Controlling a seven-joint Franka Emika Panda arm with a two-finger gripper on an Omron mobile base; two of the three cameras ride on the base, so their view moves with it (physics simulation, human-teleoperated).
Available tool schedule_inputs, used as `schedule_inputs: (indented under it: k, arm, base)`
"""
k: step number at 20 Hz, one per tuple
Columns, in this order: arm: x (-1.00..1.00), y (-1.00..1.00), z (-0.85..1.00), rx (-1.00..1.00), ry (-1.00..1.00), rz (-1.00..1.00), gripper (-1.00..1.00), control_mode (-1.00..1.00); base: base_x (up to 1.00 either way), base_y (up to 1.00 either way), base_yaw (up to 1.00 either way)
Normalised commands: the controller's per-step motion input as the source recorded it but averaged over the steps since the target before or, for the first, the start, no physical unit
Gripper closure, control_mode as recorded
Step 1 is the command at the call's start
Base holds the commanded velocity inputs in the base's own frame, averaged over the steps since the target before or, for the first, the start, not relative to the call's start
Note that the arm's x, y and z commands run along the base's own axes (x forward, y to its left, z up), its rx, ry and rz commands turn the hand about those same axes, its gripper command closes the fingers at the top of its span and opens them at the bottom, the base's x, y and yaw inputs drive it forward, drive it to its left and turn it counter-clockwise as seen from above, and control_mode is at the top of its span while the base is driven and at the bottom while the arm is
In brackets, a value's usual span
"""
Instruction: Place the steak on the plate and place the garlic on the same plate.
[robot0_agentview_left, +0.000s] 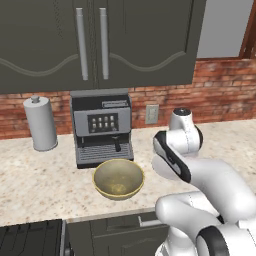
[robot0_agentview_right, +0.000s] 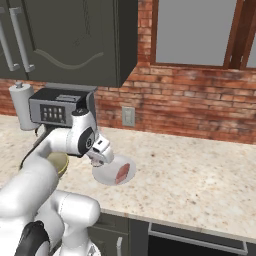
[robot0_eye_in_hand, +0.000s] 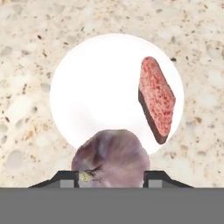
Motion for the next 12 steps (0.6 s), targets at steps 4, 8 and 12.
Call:
schedule_inputs:
  k: [4,8,12]
  arm:
    - [0.25,-0.08,-0.31,0.0,0.02,-0.04,1.0,-1.0]
    - [0.25,-0.19,-0.31,0.0,0.03,-0.02,1.0,-1.0]
    - [0.19,-0.09,-0.32,0.0,0.05,-0.01,1.0,-1.0]
  base:
    - [0.0,0.0,0.0]
    - [0.0,0.0,0.0]
    - [0.0,0.0,0.0]
